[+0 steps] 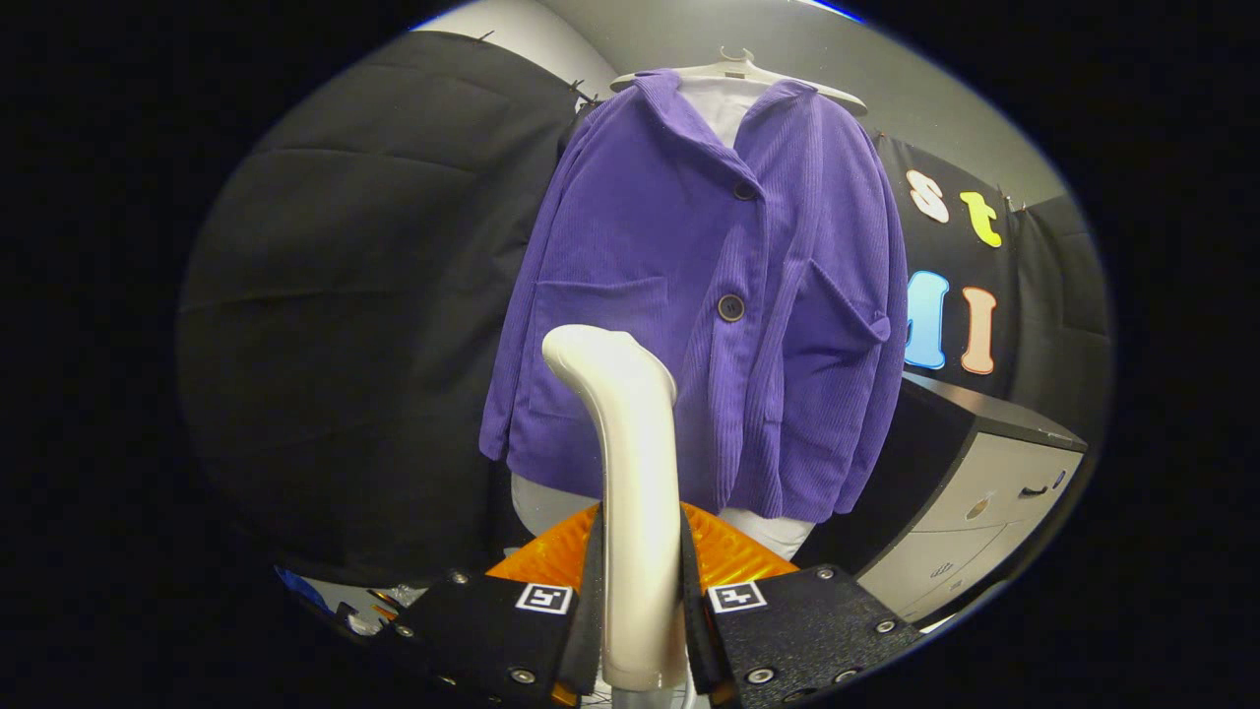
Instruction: Iron the clothes twice with a garment steamer, once on the left side and once on the right side.
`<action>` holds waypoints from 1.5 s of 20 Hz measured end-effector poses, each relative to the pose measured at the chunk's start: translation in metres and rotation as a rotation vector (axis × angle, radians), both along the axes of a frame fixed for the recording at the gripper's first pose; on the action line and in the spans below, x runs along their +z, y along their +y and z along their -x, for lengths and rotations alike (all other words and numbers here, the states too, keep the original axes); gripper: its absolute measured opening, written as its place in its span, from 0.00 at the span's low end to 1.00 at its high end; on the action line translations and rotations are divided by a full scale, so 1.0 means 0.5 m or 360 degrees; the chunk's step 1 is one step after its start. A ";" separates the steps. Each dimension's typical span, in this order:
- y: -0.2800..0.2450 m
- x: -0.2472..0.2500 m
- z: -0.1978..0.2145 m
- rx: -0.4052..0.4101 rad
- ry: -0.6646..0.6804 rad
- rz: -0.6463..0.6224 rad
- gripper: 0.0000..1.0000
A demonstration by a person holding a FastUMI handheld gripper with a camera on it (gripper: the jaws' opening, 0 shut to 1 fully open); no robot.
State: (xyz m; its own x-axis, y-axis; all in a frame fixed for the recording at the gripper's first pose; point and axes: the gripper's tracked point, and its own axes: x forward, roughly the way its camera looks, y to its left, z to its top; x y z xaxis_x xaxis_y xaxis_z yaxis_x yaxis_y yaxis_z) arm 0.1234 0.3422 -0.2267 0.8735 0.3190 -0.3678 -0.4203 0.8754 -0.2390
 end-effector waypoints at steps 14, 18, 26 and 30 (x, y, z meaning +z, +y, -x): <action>-0.099 0.046 0.104 -0.0059 0.0060 -0.0155 0.36; -0.206 0.188 0.107 -0.0129 -0.0073 -0.0290 0.36; -0.528 0.373 0.142 -0.0337 -0.0256 -0.0422 0.36; -0.675 0.442 0.179 -0.0410 -0.0339 -0.0489 0.35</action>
State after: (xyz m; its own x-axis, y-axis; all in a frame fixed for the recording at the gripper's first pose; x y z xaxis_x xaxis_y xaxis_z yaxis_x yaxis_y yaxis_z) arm 0.0341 0.0045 -0.0056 0.9846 0.1473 -0.0936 -0.1488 0.9888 -0.0094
